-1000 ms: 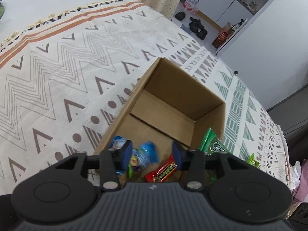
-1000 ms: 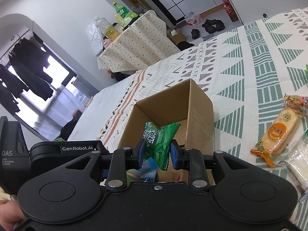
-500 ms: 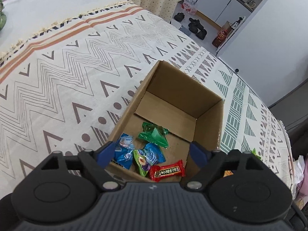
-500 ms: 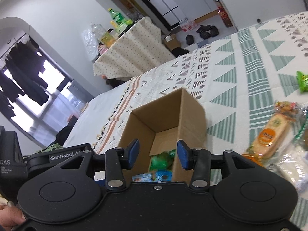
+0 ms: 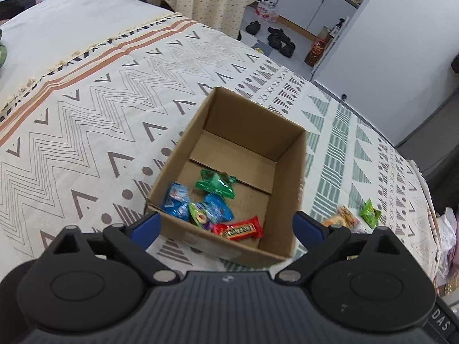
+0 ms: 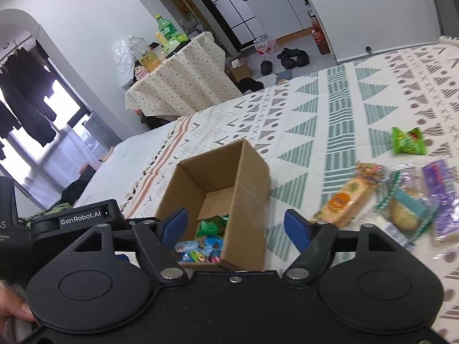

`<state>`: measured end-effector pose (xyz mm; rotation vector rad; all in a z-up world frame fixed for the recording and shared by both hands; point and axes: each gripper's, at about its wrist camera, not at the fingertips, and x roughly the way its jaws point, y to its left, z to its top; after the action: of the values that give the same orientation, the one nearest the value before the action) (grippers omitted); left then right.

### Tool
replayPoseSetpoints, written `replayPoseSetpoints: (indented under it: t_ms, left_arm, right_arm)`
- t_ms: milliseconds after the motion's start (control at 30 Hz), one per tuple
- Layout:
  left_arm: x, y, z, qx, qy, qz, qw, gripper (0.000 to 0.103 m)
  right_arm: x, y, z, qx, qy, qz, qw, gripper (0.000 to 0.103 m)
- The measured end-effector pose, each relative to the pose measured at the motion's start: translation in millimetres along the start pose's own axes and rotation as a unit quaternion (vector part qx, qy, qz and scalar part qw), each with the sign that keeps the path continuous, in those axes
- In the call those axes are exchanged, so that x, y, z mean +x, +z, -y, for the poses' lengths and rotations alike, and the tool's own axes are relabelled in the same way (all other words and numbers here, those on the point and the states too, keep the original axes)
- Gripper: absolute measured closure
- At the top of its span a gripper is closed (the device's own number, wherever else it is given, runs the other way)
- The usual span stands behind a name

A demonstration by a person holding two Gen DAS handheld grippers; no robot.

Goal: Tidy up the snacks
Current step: 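Move both tools back toward the remaining snack pile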

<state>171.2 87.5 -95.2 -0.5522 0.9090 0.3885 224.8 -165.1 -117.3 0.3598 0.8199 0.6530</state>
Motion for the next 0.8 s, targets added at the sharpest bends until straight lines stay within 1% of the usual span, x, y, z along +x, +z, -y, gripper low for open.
replayPoseSetpoints:
  t_ms: [33, 133, 233, 333, 500, 567, 700, 800]
  left_arm:
    - [-2, -2, 1, -0.002, -0.008, 0.001, 1.0, 0.0]
    - [-9, -8, 7, 0.002, -0.015, 0.006, 0.9999, 0.0]
    - [-13, -15, 16, 0.013, -0.023, 0.006, 0.9996, 0.0]
    - [-18, -21, 24, 0.023, -0.032, 0.003, 0.9992, 0.0]
    - [-21, -31, 38, 0.033, -0.048, -0.006, 0.9983, 0.0]
    - [-23, -37, 46, 0.044, -0.05, -0.008, 0.9977, 0.0]
    - [-23, -47, 58, 0.055, -0.053, -0.02, 0.9969, 0.0]
    - [-23, -53, 67, 0.061, -0.054, -0.023, 0.9964, 0.0]
  right_arm:
    - [-6, 0, 3, -0.003, -0.002, -0.001, 1.0, 0.024]
    - [-21, -3, 14, -0.01, -0.007, 0.005, 1.0, 0.014]
    - [-34, -3, 30, 0.007, -0.021, 0.009, 1.0, 0.013]
    - [-46, -3, 37, 0.011, -0.03, 0.019, 0.999, 0.011]
    - [-67, -6, 50, 0.024, -0.038, 0.026, 0.999, 0.002]
    - [-75, -9, 55, 0.024, -0.048, 0.032, 0.998, 0.0]
    - [-83, -12, 66, 0.038, -0.056, 0.033, 0.997, 0.0]
    - [-88, -13, 71, 0.036, -0.079, 0.035, 0.996, 0.0]
